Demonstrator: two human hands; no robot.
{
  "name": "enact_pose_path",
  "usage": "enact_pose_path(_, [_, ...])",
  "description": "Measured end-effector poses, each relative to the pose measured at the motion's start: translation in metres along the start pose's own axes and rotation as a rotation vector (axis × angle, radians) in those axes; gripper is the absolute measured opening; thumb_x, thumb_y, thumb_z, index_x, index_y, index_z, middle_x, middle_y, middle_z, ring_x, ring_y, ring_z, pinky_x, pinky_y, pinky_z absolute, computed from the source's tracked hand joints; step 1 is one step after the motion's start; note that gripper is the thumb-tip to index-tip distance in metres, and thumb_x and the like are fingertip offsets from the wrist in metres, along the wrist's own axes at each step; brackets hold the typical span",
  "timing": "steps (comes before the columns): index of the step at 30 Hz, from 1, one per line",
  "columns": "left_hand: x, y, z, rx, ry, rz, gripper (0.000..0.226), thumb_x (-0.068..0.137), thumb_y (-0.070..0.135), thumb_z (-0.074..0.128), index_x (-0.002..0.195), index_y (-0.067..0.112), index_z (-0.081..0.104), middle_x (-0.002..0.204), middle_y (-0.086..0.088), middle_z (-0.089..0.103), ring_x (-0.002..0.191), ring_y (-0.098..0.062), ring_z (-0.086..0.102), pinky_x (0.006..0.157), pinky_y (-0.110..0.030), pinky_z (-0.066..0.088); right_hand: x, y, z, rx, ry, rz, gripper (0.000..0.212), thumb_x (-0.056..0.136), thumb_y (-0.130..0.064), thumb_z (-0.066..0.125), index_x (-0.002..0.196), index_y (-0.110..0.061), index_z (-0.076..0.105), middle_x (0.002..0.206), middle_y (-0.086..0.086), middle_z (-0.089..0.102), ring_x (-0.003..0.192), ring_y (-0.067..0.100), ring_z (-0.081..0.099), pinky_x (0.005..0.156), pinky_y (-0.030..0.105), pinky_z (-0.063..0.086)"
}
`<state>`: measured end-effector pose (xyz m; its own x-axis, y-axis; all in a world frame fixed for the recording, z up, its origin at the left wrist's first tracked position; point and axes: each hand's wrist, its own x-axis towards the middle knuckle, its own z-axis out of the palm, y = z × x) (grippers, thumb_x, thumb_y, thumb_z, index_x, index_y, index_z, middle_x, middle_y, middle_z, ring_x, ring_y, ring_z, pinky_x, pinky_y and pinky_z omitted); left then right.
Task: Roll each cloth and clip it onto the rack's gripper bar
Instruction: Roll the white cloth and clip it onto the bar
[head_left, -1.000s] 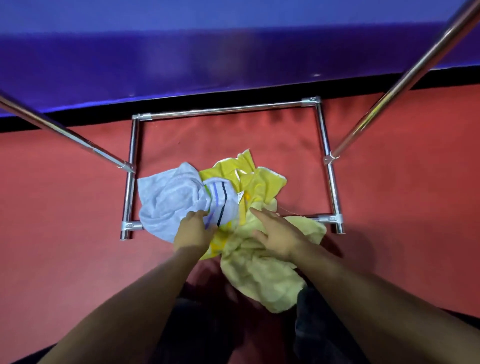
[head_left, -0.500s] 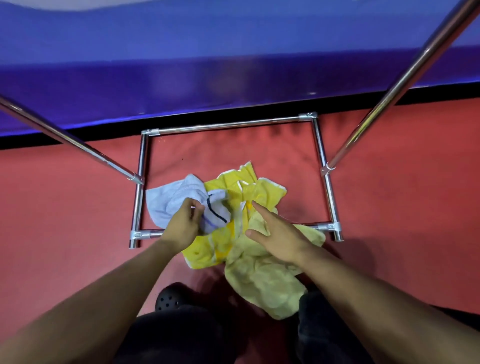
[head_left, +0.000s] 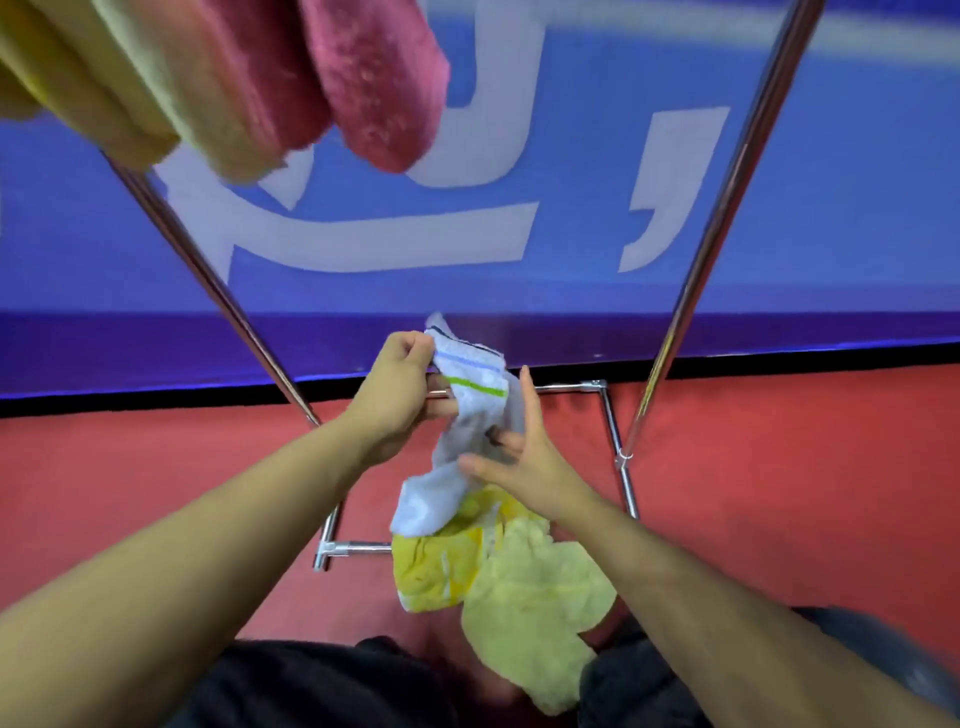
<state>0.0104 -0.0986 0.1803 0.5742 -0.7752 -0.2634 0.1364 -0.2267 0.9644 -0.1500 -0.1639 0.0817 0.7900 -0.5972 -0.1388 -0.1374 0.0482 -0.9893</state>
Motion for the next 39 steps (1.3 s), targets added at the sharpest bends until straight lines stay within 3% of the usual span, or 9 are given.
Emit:
enact_pose_path(4, [-0.039, 0.063, 0.014, -0.192, -0.032, 0.038, 0.032, 0.111, 0.021, 0.032, 0.104, 0.001, 0.056, 0.09, -0.009, 0.076, 0.083, -0.02, 0.072, 0.07, -0.036, 0.061, -0.016, -0.067, 0.006, -0.013, 0.149, -0.18, 0.126, 0.082, -0.006, 0.082, 0.155, -0.047, -0.012, 0.14, 0.007, 0.061, 0.118, 0.01, 0.066, 0.091, 0.025, 0.057])
enact_pose_path(13, [-0.117, 0.18, 0.051, -0.555, -0.1, 0.164, 0.032, 0.111, 0.019, 0.034, 0.122, -0.005, 0.054, 0.081, -0.014, 0.076, 0.089, -0.03, 0.072, 0.075, -0.043, 0.063, -0.058, -0.149, -0.006, -0.307, 0.327, -0.311, 0.128, 0.076, -0.024, 0.087, 0.159, -0.034, -0.01, 0.116, -0.033, 0.043, 0.108, 0.022, 0.062, 0.089, 0.041, 0.054])
enact_pose_path(18, [-0.121, 0.213, 0.053, -0.532, -0.083, 0.243, 0.033, 0.11, 0.013, 0.035, 0.096, 0.001, 0.062, 0.075, -0.007, 0.077, 0.081, -0.02, 0.072, 0.073, -0.037, 0.063, -0.081, -0.159, -0.019, -0.306, 0.267, -0.398, 0.092, 0.096, -0.013, 0.064, 0.161, -0.026, -0.001, 0.16, -0.024, 0.02, 0.142, -0.015, 0.027, 0.114, 0.017, 0.029])
enact_pose_path(22, [-0.097, 0.176, 0.044, -0.348, -0.08, 0.183, 0.023, 0.108, 0.024, 0.045, 0.105, 0.011, 0.064, 0.093, -0.002, 0.063, 0.084, -0.012, 0.064, 0.087, -0.032, 0.054, -0.093, -0.168, -0.027, -0.19, 0.313, -0.441, 0.086, 0.1, -0.019, 0.058, 0.161, -0.027, -0.002, 0.163, -0.025, 0.009, 0.144, -0.018, 0.015, 0.112, 0.004, 0.022])
enact_pose_path(26, [-0.094, 0.112, 0.031, -0.172, -0.03, 0.014, 0.027, 0.103, 0.041, 0.054, 0.095, 0.016, 0.062, 0.105, -0.007, 0.06, 0.091, -0.021, 0.058, 0.097, -0.038, 0.044, -0.091, -0.175, -0.035, -0.039, 0.357, -0.388, 0.08, 0.099, -0.025, 0.057, 0.157, -0.048, 0.007, 0.166, 0.0, 0.024, 0.143, 0.003, 0.039, 0.123, 0.04, 0.028])
enact_pose_path(28, [-0.095, 0.074, 0.02, -0.147, 0.044, -0.107, 0.052, 0.097, 0.055, 0.057, 0.112, 0.006, 0.066, 0.106, -0.014, 0.054, 0.107, -0.036, 0.06, 0.107, -0.042, 0.041, -0.086, -0.179, -0.036, 0.053, 0.34, -0.33, 0.072, 0.104, -0.018, 0.053, 0.154, -0.055, 0.018, 0.156, -0.009, 0.037, 0.131, 0.001, 0.051, 0.121, 0.041, 0.031])
enact_pose_path(30, [-0.096, 0.033, 0.012, -0.156, 0.013, -0.298, 0.1, 0.082, 0.081, 0.056, 0.138, -0.001, 0.057, 0.148, -0.029, 0.041, 0.128, -0.044, 0.055, 0.117, -0.049, 0.035, -0.08, -0.182, -0.035, 0.166, 0.271, -0.292, 0.062, 0.105, -0.017, 0.05, 0.148, -0.058, 0.033, 0.119, -0.002, 0.054, 0.107, 0.009, 0.05, 0.114, 0.04, 0.039])
enact_pose_path(35, [-0.096, -0.04, 0.008, -0.292, -0.092, -0.56, 0.123, 0.061, 0.103, 0.039, 0.129, 0.003, 0.06, 0.118, -0.012, 0.068, 0.111, -0.028, 0.063, 0.097, -0.042, 0.047, -0.057, -0.18, -0.027, 0.362, 0.121, -0.265, 0.048, 0.105, -0.017, 0.05, 0.138, -0.052, 0.053, 0.085, 0.002, 0.045, 0.092, 0.025, 0.05, 0.097, 0.044, 0.045])
enact_pose_path(39, [-0.085, -0.045, 0.015, -0.531, -0.267, -0.401, 0.117, 0.07, 0.096, 0.048, 0.135, 0.0, 0.061, 0.138, -0.018, 0.062, 0.135, -0.034, 0.054, 0.121, -0.047, 0.034, -0.04, -0.172, -0.022, 0.398, 0.076, -0.265, 0.046, 0.104, -0.018, 0.051, 0.138, -0.05, 0.054, 0.095, 0.004, 0.054, 0.097, 0.025, 0.063, 0.104, 0.054, 0.048])
